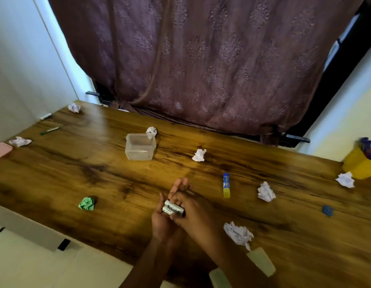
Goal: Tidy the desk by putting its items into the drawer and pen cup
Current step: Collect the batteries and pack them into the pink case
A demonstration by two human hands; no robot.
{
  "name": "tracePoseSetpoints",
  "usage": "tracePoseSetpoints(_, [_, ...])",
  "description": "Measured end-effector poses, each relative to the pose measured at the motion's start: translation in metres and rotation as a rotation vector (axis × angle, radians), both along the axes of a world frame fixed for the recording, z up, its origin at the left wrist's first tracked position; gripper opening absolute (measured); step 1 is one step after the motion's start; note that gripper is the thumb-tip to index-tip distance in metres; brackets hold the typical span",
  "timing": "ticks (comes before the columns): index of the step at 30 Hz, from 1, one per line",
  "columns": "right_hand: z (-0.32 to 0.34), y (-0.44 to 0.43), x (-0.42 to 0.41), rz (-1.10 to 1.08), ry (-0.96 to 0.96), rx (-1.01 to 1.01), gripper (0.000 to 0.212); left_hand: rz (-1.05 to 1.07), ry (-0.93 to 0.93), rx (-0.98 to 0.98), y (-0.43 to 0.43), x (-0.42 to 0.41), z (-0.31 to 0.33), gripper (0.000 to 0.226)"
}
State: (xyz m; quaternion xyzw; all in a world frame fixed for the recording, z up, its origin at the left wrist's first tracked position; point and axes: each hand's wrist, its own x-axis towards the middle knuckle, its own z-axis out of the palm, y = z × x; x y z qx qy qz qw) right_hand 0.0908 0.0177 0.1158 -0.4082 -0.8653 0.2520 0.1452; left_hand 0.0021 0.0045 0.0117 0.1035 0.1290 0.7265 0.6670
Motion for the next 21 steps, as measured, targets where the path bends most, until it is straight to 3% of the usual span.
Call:
tracePoseSetpoints(7, [-0.008,0.005,-0.018,0.102,-0.038,0.010,0.044,0.107,-0.035,0.078,-0.002,-0.023,-0.007,0.053])
tracePoseSetpoints(11, [-0.006,0.014,-0.030,0.085,0.129,0.002,0.027,0.191,-0.102,-0.020,-0.008,-0.045,-0.004,0.052])
tracePoseSetpoints(15, [-0.001,0.025,-0.054,0.038,0.301,-0.172,0.014,0.256,-0.290,0.002,-0.029,-0.069,0.003,0.054])
tracePoseSetpoints(21, [0.009,0.036,-0.137,0.138,0.387,-0.233,0.010,0.518,-0.295,-0.059,-0.051,-0.144,0.025,0.052])
